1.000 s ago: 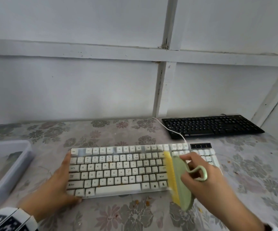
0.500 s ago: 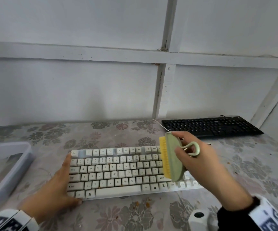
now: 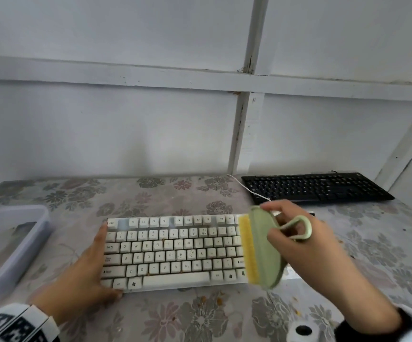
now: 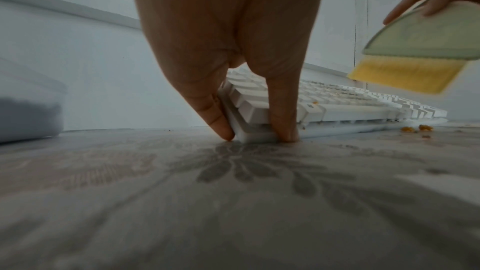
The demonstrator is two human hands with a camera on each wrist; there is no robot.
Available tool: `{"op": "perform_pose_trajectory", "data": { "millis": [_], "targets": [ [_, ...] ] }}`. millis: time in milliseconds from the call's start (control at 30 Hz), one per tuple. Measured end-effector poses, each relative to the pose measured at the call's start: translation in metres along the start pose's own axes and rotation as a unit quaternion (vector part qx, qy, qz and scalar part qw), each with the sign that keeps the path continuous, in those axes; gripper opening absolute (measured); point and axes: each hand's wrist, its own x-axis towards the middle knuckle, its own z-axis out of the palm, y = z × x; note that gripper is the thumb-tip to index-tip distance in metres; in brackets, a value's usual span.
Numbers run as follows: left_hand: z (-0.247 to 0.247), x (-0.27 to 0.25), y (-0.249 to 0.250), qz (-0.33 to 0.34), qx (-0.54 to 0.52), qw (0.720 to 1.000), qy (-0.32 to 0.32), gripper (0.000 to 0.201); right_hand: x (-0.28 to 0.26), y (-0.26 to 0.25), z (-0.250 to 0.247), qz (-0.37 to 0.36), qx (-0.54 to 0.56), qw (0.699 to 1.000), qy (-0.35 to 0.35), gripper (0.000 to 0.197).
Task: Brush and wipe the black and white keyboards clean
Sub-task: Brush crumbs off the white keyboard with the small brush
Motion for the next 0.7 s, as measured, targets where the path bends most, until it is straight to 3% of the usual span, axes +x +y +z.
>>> {"op": "perform_pose_trajectory", "data": {
  "millis": [133,400,600,700],
  "targets": [
    [-0.001,0.0,0.0,0.009,-0.001,1.0,0.001,0.137,0.01,0.001,0.016,-0.022,-0.018,0.999,0.021,0.034],
    [-0.001,-0.002,0.003,0.01,0.003,1.0,0.006,0.133,-0.014,0.016,0.02,0.014,-0.025,0.996,-0.079,0.03],
    [-0.002,-0.002,0.003,0.008,-0.001,1.0,0.008,0.131,0.006,0.002,0.006,-0.016,0.007,0.999,0.031,0.034],
    [-0.002,-0.003,0.006,0.008,0.003,1.0,0.003,0.131,0.014,0.005,0.017,-0.032,-0.015,0.999,0.034,0.037]
  ]
}}
